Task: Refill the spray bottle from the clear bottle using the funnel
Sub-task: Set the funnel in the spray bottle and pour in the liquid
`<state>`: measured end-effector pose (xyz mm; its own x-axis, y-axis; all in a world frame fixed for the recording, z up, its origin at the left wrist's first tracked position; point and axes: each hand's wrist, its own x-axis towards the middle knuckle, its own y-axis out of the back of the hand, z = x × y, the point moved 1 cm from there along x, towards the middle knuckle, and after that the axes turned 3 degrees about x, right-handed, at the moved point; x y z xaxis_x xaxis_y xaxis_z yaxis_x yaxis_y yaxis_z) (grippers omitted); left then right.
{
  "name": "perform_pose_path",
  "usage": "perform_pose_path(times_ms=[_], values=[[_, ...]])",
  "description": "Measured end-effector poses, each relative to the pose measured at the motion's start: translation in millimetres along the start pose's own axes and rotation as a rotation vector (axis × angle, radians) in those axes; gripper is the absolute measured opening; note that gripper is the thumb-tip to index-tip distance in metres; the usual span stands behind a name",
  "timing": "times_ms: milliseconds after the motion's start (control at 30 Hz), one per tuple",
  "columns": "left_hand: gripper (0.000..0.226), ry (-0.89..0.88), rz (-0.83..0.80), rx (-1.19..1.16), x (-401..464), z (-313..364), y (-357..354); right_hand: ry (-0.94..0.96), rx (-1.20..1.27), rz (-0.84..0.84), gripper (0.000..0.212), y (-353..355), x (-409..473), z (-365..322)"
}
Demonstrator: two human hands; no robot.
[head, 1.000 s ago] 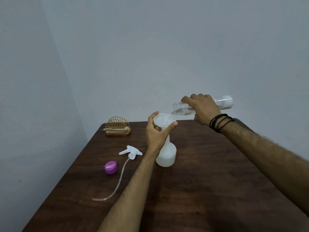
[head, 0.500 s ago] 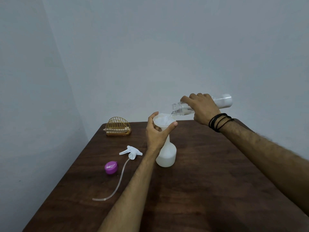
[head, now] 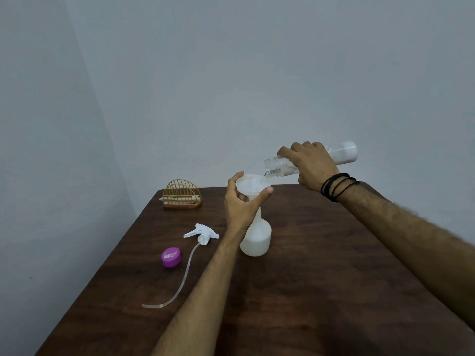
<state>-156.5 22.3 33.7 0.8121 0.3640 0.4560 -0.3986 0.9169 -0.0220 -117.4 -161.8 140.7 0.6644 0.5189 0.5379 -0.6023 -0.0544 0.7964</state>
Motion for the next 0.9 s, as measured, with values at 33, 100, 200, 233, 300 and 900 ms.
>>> perform_pose_path(times_ms=[33, 100, 200, 233, 300, 900], values=[[0.087, 0.001, -0.001, -0.002, 0.1, 0.1, 0.0, 0.001, -0.005, 0.000, 0.063, 0.5, 0.2, 0.0], [0.087, 0.003, -0.002, -0.004, 0.2, 0.3, 0.1, 0.005, -0.014, -0.003, 0.063, 1.2, 0.5, -0.4], [0.087, 0.005, -0.005, -0.010, -0.1, -0.2, 0.0, 0.012, -0.025, -0.003, 0.064, 2.0, 0.5, -1.5], [0.088, 0.006, -0.006, -0.013, -0.3, -0.5, -0.1, 0.014, -0.026, -0.001, 0.064, 2.4, 0.5, -1.9], [0.087, 0.004, -0.003, -0.010, -0.5, -0.8, -0.1, 0.019, -0.031, 0.002, 0.064, 3.4, 1.0, -2.9], [0.088, 0.007, -0.007, -0.014, 0.1, -1.3, -0.7, 0.091, -0.153, -0.019, 0.062, 12.5, 4.3, -13.7]])
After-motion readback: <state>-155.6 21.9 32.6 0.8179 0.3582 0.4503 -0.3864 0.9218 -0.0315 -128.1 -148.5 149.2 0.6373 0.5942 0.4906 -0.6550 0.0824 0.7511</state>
